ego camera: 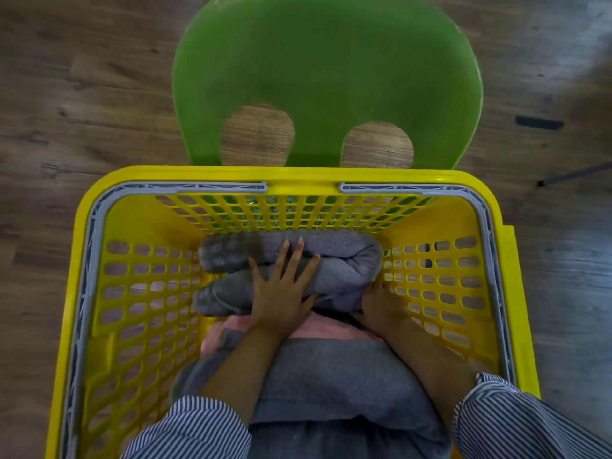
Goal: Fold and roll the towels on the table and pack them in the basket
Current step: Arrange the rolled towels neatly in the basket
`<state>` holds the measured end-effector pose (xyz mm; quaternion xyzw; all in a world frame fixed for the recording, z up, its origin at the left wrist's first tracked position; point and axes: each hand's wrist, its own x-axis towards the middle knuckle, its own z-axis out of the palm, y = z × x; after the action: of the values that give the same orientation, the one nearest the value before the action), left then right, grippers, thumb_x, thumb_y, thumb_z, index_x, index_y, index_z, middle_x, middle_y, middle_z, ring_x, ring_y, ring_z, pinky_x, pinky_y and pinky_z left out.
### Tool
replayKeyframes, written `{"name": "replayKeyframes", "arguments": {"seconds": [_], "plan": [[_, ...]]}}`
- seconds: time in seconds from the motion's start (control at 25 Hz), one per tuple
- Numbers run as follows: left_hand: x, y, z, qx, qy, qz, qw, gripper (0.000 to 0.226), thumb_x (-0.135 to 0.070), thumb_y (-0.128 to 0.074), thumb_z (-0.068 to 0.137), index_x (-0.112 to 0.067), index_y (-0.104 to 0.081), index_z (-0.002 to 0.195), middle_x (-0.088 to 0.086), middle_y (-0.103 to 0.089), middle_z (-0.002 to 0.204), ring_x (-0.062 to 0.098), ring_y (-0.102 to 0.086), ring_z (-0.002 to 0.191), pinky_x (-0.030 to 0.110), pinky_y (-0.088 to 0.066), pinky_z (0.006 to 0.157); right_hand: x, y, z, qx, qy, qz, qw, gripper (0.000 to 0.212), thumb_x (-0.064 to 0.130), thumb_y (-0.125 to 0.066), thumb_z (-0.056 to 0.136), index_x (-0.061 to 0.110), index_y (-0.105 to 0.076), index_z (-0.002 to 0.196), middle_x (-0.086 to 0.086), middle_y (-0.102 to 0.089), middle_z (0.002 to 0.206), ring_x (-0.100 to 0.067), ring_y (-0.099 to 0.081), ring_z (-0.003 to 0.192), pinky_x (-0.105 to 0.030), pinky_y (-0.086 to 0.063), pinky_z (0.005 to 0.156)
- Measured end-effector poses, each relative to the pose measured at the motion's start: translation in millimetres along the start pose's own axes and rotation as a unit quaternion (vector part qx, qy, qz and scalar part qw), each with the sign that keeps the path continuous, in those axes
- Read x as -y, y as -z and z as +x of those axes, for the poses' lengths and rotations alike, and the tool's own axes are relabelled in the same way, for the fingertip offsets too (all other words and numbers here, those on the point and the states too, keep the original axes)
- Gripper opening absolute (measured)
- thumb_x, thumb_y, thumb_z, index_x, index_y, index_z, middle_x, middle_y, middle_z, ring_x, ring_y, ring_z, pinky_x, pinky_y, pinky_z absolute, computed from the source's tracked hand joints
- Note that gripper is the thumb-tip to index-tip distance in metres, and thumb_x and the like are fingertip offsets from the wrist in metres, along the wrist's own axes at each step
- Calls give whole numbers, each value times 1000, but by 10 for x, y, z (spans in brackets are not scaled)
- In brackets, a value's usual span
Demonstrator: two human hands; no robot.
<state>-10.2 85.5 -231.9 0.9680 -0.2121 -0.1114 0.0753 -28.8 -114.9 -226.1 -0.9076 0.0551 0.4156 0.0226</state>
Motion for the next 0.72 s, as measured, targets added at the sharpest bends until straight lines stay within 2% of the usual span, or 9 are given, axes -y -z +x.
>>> {"name": "replayKeyframes", "arguments": {"seconds": [0.08, 0.16, 0.28, 0.44, 0.64, 0.72], "plan": [[-37, 11, 37, -15, -51, 6, 999, 69, -48, -50, 85, -40, -23, 148, 4, -11, 161, 34, -11, 146, 81, -15, 94, 24, 38, -23, 4, -2, -29, 1000, 44, 21, -42, 95, 3, -36, 134, -17, -42, 135, -31, -43, 123, -36, -38, 99], [-69, -29, 69, -14, -81, 15, 996, 63, -45, -44, 88, -48, -20, 146, 2, -13, 160, 41, -10, 145, 83, -15, 90, 14, 74, -55, -12, 7, -26, 1000, 34, 12, -45, 91, 3, -48, 123, -16, -50, 127, -29, -50, 116, -34, -43, 92], [-72, -77, 104, 23, -31, 9, 999, 70, -54, -56, 84, -50, -21, 145, -1, -24, 158, 42, -21, 142, 84, -24, 83, -12, 163, -143, -62, 7, 29, 998, 32, 11, -56, 78, 5, -57, 109, -16, -57, 117, -31, -56, 107, -32, -45, 85], [-48, -48, 68, 50, 0, -7, 999, 72, -58, -48, 79, -43, -23, 145, -1, -34, 153, 39, -35, 137, 82, -31, 79, 2, 317, -314, -100, -32, 99, 990, 32, 10, -57, 76, 8, -58, 108, -14, -58, 117, -32, -55, 109, -33, -44, 85], [-98, -59, 26, 50, 44, -15, 998, 60, -35, -34, 83, -39, -29, 142, 0, -44, 147, 37, -44, 131, 84, -28, 78, -40, 372, -383, -145, -29, 117, 982, 24, 9, -62, 70, 6, -63, 94, -17, -63, 105, -35, -59, 99, -37, -47, 77], [-94, -97, 23, 32, 33, 8, 999, 60, -32, -34, 84, -39, -29, 143, 2, -43, 148, 38, -44, 131, 83, -25, 82, -86, 316, -377, -138, -15, 113, 984, 31, 7, -63, 70, 6, -61, 100, -16, -59, 111, -36, -56, 102, -38, -47, 79]]}}
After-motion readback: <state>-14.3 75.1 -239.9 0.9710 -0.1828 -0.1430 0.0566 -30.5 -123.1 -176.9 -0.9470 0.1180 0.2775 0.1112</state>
